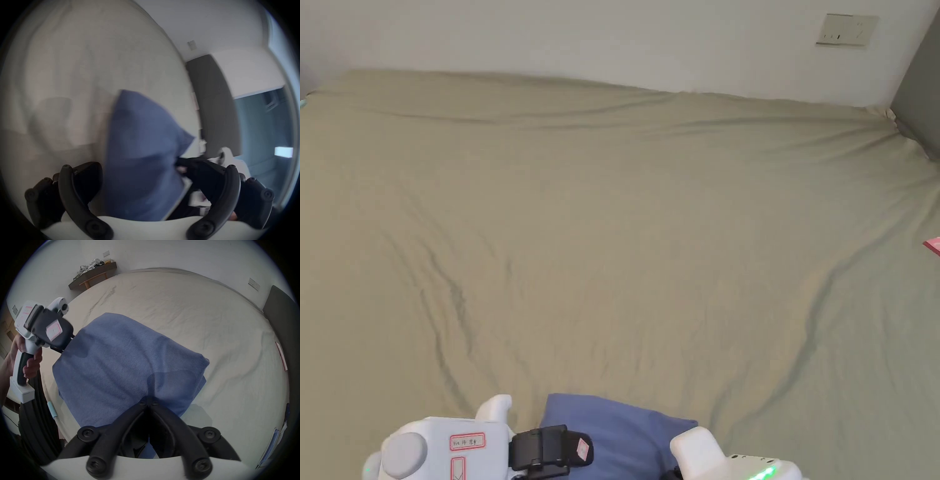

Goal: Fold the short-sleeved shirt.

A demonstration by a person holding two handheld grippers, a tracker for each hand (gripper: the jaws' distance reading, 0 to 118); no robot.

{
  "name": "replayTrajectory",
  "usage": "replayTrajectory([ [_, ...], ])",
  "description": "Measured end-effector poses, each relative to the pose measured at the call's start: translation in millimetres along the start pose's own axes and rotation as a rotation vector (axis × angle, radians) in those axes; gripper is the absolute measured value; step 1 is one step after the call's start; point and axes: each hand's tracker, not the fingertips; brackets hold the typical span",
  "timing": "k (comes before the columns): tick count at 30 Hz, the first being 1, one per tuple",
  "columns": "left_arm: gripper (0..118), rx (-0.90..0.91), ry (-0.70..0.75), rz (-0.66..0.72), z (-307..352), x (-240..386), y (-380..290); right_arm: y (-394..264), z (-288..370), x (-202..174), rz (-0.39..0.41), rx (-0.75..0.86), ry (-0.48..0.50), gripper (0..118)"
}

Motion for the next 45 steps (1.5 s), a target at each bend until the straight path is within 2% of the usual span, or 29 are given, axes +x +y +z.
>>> replayTrajectory([
  [1, 112, 0.009, -0.151, 0.017, -4.7, 0.8, 3.1, -0.4, 2.6, -1.3, 0.002, 0.006, 0.000, 1],
  [3, 105, -0.018, -0.160, 0.149, -20.5, 2.0, 4.5, -2.9, 3.6, -1.6, 0.007, 0.013, 0.002, 1],
  [4, 90, -0.009, -0.174, 0.164, -27.0, -1.9, 3.8, -4.1, 3.7, -1.4, 0.004, 0.019, 0.006, 1],
  [5, 42, -0.010, -0.173, 0.173, -31.6, -5.5, 2.9, -5.7, -0.3, 7.4, -0.002, 0.021, 0.007, 1],
  [6, 31, 0.001, -0.103, 0.158, -33.3, -8.2, 2.2, -5.5, -0.1, 8.7, -0.009, 0.022, 0.010, 1],
  [7, 31, -0.006, -0.026, 0.136, -36.8, 0.6, -3.2, -4.7, 1.1, 10.5, -0.019, 0.019, 0.017, 2],
  [9, 31, 0.010, -0.074, 0.146, -30.9, 1.4, -4.4, -2.4, 5.3, 14.8, -0.028, 0.019, 0.024, 2],
  [11, 31, 0.024, -0.003, 0.104, -26.4, 17.3, -6.0, 2.6, 19.9, 16.7, -0.016, 0.036, 0.012, 2],
  [15, 31, 0.047, 0.183, -0.124, -17.1, 55.2, -8.3, 20.1, 64.9, 22.7, 0.059, 0.159, -0.102, 2],
  [22, 31, 0.093, 0.341, -0.319, 14.1, 98.7, -16.5, 56.5, 151.7, 27.8, -0.004, 0.457, -0.310, 2],
  [24, 31, 0.145, 0.473, -0.354, 25.5, 105.9, -20.9, 62.6, 160.6, 18.0, -0.008, 0.501, -0.414, 2],
  [25, 31, 0.163, 0.544, -0.380, 30.3, 108.3, -22.5, 67.7, 165.5, 5.9, 0.001, 0.515, -0.428, 2],
  [27, 31, 0.181, 0.598, -0.446, 41.3, 107.2, -23.9, 71.9, 169.6, -5.3, -0.010, 0.536, -0.423, 2],
  [30, 31, 0.187, 0.613, -0.421, 59.9, 94.0, -24.2, 76.4, 166.7, -11.2, -0.036, 0.560, -0.397, 2],
  [32, 31, 0.200, 0.697, -0.447, 75.2, 78.1, -22.5, 79.3, 166.6, -24.4, -0.037, 0.573, -0.396, 2],
  [45, 31, 0.234, 1.097, -0.433, 211.2, -37.0, 0.5, 101.4, 142.2, -66.0, 0.033, 0.563, -0.416, 2],
])
